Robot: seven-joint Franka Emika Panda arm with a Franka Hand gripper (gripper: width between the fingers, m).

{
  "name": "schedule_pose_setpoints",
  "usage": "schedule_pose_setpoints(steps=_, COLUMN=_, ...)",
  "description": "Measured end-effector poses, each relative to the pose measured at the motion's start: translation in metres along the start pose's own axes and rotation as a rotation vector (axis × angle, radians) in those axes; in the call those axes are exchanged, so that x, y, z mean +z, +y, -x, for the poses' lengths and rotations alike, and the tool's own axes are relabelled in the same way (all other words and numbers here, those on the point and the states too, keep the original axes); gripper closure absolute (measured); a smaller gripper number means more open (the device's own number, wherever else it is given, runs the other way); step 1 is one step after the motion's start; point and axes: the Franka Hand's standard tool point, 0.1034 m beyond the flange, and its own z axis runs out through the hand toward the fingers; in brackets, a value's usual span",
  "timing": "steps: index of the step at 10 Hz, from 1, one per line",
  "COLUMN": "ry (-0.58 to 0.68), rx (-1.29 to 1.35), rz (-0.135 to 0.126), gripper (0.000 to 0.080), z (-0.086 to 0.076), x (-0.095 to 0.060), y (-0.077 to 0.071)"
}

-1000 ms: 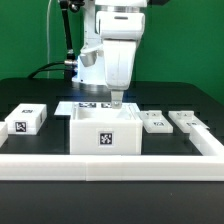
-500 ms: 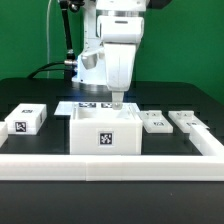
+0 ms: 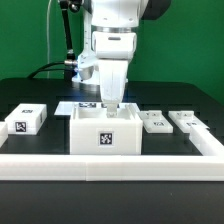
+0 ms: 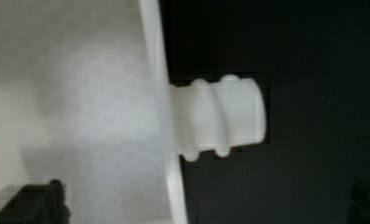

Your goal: Assemble cabinet

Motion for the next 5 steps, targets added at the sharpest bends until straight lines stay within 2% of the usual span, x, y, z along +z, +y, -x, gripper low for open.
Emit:
schedule_pose_setpoints(steps=1, ry=0.002, rx=-0.001, rz=-0.006, gripper=0.0001, z=-0.0013, x=0.0049, y=-0.0007)
schedule_pose_setpoints(steps=3, ry=0.003, rx=0.000, rz=0.000, gripper=0.0001, z=-0.0020, x=0.0044, y=0.0013)
schedule_pose_setpoints(steps=5, ry=0.002, rx=-0.002, rz=-0.006, gripper=0.0258, z=0.0021, x=0.0055, y=0.0018)
